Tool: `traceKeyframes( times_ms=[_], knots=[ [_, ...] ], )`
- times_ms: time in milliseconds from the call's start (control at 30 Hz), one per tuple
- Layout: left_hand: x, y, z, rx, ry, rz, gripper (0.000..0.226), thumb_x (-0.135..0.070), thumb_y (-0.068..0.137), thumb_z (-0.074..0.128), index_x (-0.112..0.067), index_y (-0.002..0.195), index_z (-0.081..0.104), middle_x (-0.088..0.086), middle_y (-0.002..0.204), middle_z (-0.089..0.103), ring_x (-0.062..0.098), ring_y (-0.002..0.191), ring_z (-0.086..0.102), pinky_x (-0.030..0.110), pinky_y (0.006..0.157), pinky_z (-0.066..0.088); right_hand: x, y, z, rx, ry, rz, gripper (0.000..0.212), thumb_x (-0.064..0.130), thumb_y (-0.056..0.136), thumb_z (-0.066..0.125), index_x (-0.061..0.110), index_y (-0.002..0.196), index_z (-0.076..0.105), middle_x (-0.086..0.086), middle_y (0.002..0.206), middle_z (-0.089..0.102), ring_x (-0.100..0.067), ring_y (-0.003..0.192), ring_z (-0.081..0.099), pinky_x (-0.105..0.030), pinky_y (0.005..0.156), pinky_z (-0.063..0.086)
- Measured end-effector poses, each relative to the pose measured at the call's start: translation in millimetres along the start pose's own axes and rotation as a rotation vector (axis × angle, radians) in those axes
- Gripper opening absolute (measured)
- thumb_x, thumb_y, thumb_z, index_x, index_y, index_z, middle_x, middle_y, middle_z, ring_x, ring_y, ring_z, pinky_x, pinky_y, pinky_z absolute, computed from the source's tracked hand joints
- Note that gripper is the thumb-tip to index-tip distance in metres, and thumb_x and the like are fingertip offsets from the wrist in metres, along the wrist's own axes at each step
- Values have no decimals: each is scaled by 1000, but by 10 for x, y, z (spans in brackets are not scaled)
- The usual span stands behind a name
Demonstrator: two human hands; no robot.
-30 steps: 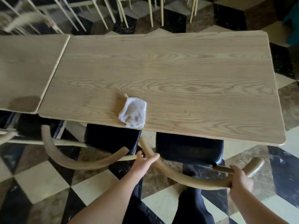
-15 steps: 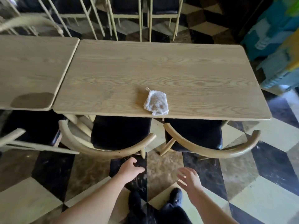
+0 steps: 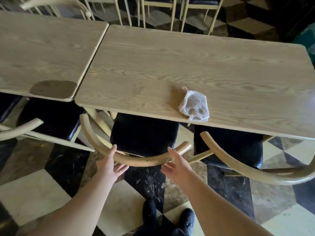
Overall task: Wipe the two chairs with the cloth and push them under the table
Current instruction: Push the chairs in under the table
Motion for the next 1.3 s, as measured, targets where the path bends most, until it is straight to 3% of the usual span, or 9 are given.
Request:
traceKeyframes(
  times_ms=[133,233,333,500,667,833,1000,1167,1300],
  knots=[
    [-164,209,-42,-155,43,48,85,-25,70,90,-23,139,41,16,133,55,42,110,60,62,84,55,26,303,143,-92,37,-16,52,25,72,90,7,108,57,-15,104,67,-33,83,74,-49,68,64],
    [-196,305,8,-192,76,21,87,-19,73,87,-27,143,37,14,136,51,44,118,54,66,82,54,57,430,114,-218,-11,-60,51,31,71,89,11,106,57,-12,98,68,-29,84,71,-38,59,63],
    [-200,365,19,-201,47,-8,82,1,79,74,-26,147,37,16,136,52,43,118,53,68,83,53,57,503,66,-335,-88,-142,47,27,77,79,13,116,57,-9,97,68,-25,83,69,-34,66,59],
    [-150,325,61,-167,-49,10,81,9,79,68,-26,146,38,14,130,54,39,112,57,68,84,53,97,527,33,-336,-36,-205,40,18,80,74,14,114,54,-11,98,66,-27,87,67,-41,81,59],
    [-80,250,234,-164,-106,26,67,8,78,67,-25,131,45,13,127,53,39,111,57,64,79,56,385,539,-6,-278,-15,-293,28,11,79,71,13,102,55,-12,88,70,-23,76,66,-35,68,55],
    [4,296,326,-161,-141,10,74,9,77,66,-26,138,41,13,127,52,37,112,56,66,82,54,529,551,-61,-238,-25,-304,32,8,79,70,11,107,54,-14,88,75,-22,75,68,-33,61,53],
    [19,342,344,-154,-125,11,72,6,79,68,-25,138,40,14,127,51,38,110,55,66,81,54,557,581,-92,-212,-33,-307,28,7,80,69,9,104,56,-13,82,77,-23,79,74,-37,76,60],
    [96,255,366,-180,-54,42,59,-9,85,76,-23,133,45,11,125,55,37,113,56,60,74,58,616,555,-147,-252,-79,-274,24,8,80,69,7,101,56,-18,92,75,-23,74,73,-28,52,54],
    [66,312,377,-181,-35,62,58,-16,87,75,-21,137,46,12,130,55,37,114,56,60,75,58,663,565,-125,-257,-198,-268,28,17,81,70,7,104,57,-13,94,70,-23,74,69,-28,54,55]
  ],
)
Point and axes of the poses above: each hand's wrist, its own y-axis towards the middle knuckle, its own z-axis out of the palm, x = y × z, the point moved 7 cm from there along y, towards the middle knuckle
